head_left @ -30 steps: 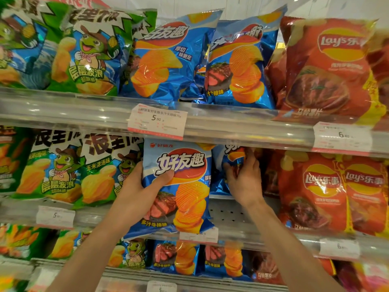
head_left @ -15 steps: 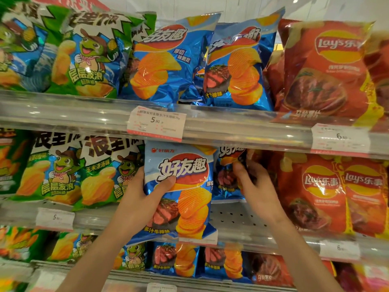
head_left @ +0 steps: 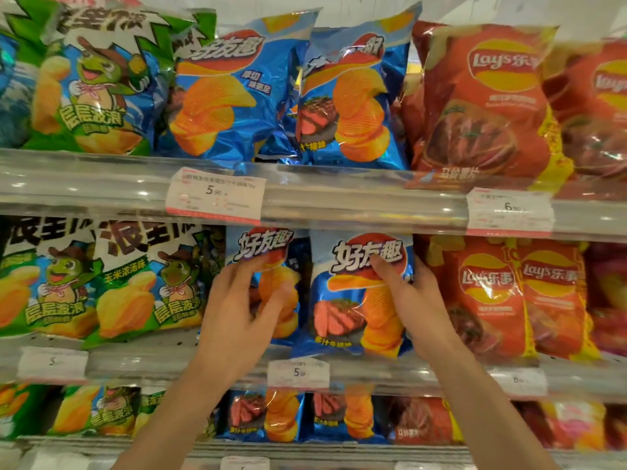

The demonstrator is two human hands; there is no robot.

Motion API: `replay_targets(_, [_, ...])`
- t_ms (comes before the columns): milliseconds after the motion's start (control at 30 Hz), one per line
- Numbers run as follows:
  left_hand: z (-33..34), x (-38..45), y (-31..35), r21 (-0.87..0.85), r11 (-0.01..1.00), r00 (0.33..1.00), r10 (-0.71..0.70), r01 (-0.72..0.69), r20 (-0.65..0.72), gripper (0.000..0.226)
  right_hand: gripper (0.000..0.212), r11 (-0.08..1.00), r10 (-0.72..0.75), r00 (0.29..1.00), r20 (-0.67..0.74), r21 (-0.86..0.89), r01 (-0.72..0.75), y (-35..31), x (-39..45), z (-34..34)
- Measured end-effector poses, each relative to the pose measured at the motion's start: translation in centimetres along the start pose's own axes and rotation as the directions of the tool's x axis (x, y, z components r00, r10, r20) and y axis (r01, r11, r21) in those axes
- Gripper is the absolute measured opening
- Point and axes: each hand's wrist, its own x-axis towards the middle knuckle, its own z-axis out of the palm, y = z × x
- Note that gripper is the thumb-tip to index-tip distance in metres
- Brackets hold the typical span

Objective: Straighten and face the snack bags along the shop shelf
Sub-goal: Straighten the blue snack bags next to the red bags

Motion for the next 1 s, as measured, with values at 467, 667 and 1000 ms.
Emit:
replay_targets(467, [2.8,-1.0,-3.3,0.312,0.942,0.990,0.136,-0.124,-0.018,0.068,0.086,0.693,-0.407,0.912,0.046,-0.635,0.341,3.5,-3.4,1.7])
replay_targets(667, [2.7,-0.9,-3.8,0.302,0.943,0.987,0.157,-0.143,-0.025,0.064,0.089,0.566,-0.422,0.904,0.060,-0.762,0.315,4.0,-2.8,2.3])
replay_targets(1000, [3.3,-1.1,-4.2,0.331,0.932,0.984,0.173,-0.146,-0.053,0.066,0.088,0.532,-0.443,0.896,0.015,-0.801,0.276,5.3,-3.7,3.9])
